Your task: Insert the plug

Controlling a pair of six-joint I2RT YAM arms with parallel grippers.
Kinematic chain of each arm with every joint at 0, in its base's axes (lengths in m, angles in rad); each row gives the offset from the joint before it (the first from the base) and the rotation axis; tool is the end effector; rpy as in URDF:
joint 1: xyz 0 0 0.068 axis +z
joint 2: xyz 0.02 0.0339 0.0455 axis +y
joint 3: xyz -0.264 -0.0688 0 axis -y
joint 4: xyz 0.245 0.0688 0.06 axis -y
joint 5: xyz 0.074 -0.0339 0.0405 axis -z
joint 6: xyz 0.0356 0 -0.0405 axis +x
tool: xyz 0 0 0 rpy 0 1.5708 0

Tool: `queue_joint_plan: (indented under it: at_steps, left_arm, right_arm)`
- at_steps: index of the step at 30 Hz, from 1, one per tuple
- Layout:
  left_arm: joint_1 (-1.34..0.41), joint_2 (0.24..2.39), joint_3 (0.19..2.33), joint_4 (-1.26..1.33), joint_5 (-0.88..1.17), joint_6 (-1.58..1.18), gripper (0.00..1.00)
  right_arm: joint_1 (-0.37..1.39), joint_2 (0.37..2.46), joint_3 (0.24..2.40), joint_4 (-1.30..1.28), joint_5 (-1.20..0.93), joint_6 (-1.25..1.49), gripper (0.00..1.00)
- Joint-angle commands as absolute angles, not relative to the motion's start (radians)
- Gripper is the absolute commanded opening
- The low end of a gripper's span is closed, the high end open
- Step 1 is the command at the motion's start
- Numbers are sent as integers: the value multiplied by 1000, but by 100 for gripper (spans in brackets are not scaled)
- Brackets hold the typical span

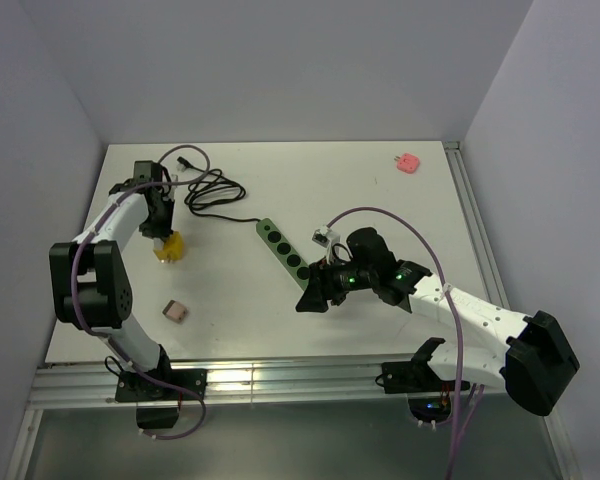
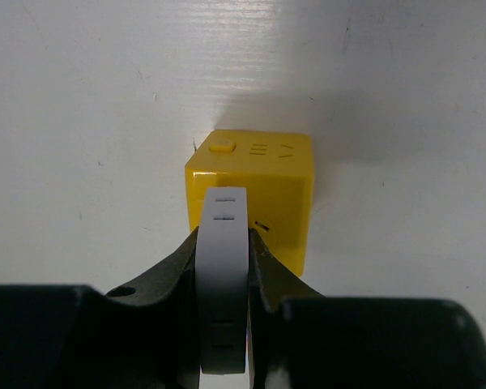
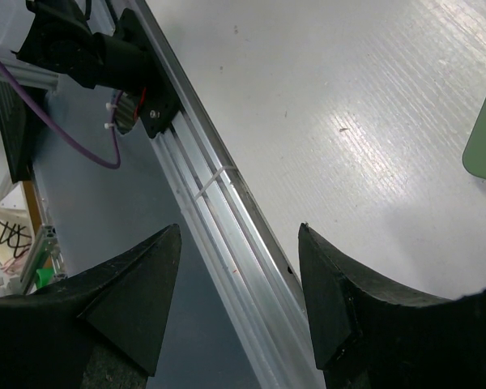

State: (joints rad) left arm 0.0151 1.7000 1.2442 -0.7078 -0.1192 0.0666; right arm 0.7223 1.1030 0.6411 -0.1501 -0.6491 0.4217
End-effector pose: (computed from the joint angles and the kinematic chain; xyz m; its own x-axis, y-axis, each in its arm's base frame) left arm 0.3436 0.0094 0.2209 -0.9202 0.0522 -0.3879 -0.0008 0.9908 0.1353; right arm 0.1589 0.1687 0.2349 -0.7608 -0.2358 -0.6047 -0.6428 0.4024 0.6519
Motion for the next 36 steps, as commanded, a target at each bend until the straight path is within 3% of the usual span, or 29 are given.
queue_joint_plan:
  at_steps: [1,9,20,22,23,30,31,32,36]
  left_arm:
    - [9,1764,1207,-747,-57,57,0]
    - [38,1776,1117,-655,44,72,0]
    - [78,1735,1146,-678,97,66,1]
    - [78,1730,1150,-681,81,49,9]
    - [80,1723,1154,-681,69,46,19]
    - [77,1641,1169,-686,31,20,43]
    - [74,1632,1172,-690,26,20,49]
    - [72,1617,1178,-692,23,17,67]
    - [57,1565,1195,-698,5,9,94]
  right_arm:
    - [729,1104,672,-141,-664,403,67]
    - [729,1103,670,-144,-664,405,67]
    - [729,1108,675,-147,-667,405,67]
    - [730,1109,675,-147,-664,405,67]
    - [729,1109,675,-150,-664,403,67]
    - [730,1117,683,-153,-664,403,67]
    - [729,1117,684,-153,-664,403,67]
    - [729,1118,686,-152,-664,405,67]
    - [730,1124,686,-155,-663,403,67]
